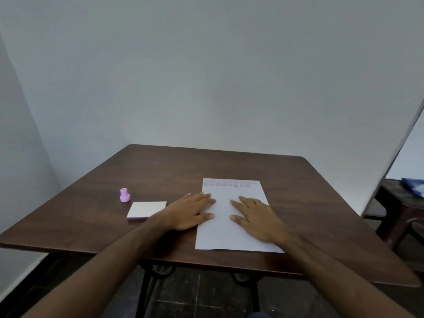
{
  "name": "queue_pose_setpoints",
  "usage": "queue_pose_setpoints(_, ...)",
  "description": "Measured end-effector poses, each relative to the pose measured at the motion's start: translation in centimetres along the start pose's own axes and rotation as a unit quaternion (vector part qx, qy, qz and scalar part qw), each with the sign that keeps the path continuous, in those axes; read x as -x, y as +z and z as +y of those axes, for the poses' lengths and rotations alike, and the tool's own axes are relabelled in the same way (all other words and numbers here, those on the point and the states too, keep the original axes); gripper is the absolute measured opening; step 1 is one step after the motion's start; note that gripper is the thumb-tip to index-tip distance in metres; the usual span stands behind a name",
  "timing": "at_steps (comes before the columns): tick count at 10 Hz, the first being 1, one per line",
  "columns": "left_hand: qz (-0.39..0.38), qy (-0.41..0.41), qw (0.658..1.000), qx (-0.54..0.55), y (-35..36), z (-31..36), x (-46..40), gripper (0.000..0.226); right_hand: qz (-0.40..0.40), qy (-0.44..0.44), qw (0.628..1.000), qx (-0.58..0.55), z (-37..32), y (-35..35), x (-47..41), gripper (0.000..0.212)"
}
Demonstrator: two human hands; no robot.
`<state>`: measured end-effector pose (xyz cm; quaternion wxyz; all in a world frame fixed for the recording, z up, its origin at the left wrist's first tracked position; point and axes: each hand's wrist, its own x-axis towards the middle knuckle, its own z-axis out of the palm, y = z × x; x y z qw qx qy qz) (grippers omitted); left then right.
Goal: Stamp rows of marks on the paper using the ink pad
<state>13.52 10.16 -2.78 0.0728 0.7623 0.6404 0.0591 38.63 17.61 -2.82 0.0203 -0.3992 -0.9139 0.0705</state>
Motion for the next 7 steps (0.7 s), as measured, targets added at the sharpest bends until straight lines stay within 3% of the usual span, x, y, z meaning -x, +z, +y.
queue_pose_setpoints(4,0.054,-0.060,0.997,0.007,4.4,-1.5,-5.5,0.074,0.054,0.039,0.998,0.009,1.4,3.0,-4.2,0.075)
queue_pose_setpoints(6,-0.033,-0.088,0.995,0.034,0.9,0.2,-5.3,0.069,-0.074,0.057,0.996,0.002,0.4,-1.0,-4.6,0.071)
queue_pose_setpoints(7,-0.108,-0.074,0.991,0.042,-2.0,1.3,-5.1,0.069,-0.194,0.064,0.978,-0.046,-0.1,-4.4,-4.7,0.077)
